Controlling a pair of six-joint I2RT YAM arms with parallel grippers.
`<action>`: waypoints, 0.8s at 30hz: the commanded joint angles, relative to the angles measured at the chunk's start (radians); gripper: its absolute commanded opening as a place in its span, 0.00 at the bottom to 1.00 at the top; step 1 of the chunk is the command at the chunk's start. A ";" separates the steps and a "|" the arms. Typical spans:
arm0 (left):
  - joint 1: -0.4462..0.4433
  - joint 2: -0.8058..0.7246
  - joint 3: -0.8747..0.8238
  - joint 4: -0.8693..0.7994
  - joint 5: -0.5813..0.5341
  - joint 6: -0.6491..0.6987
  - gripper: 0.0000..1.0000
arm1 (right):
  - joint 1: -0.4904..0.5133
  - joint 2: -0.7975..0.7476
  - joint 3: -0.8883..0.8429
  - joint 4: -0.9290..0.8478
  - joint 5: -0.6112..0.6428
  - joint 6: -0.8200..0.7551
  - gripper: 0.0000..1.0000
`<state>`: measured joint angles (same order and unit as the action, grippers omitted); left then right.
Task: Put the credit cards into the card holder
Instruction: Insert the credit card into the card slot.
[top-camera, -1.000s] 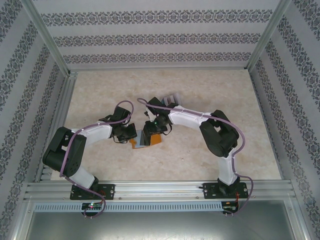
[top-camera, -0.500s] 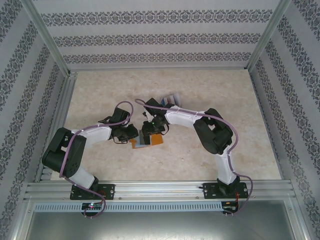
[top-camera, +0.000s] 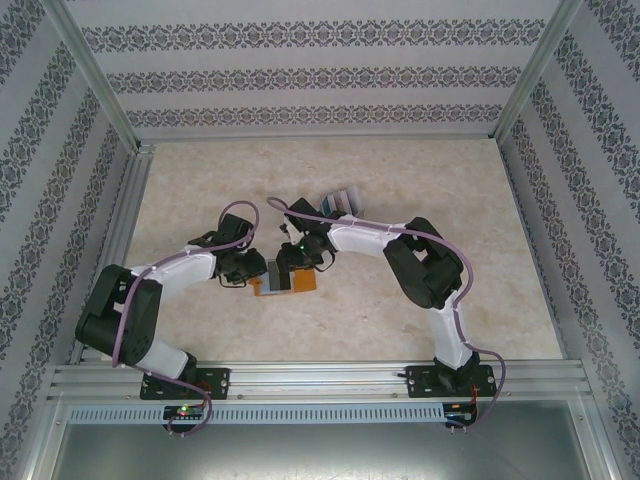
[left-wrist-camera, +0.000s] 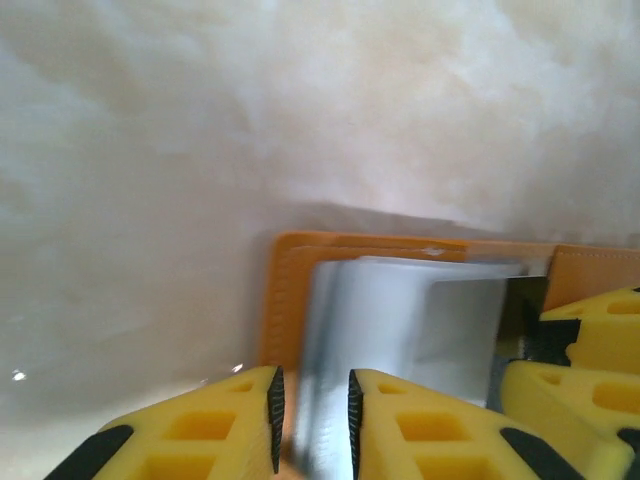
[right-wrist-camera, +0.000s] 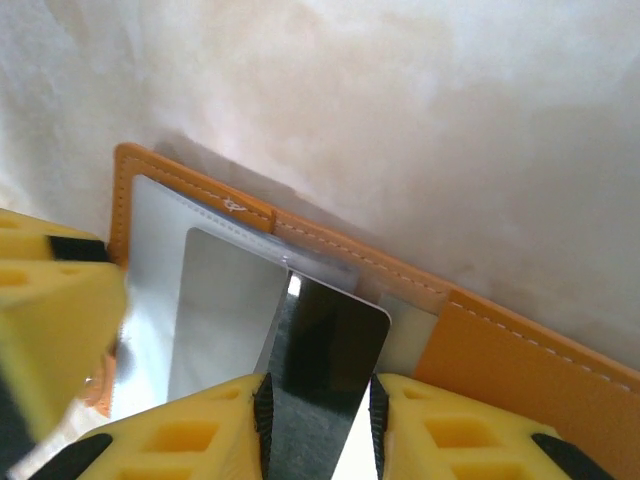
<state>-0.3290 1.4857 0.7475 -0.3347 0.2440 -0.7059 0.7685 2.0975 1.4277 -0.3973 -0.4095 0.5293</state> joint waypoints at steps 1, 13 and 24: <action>0.030 -0.061 0.032 -0.130 -0.065 0.038 0.27 | 0.003 -0.005 -0.035 0.000 0.001 0.015 0.35; 0.065 0.040 -0.055 0.060 0.135 -0.039 0.26 | 0.002 -0.022 -0.059 0.044 -0.031 0.042 0.35; 0.064 0.037 -0.088 0.114 0.198 -0.086 0.00 | 0.018 -0.017 -0.069 0.130 -0.089 0.102 0.35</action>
<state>-0.2481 1.5097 0.6857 -0.2687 0.3672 -0.7715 0.7658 2.0819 1.3712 -0.3008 -0.4519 0.6041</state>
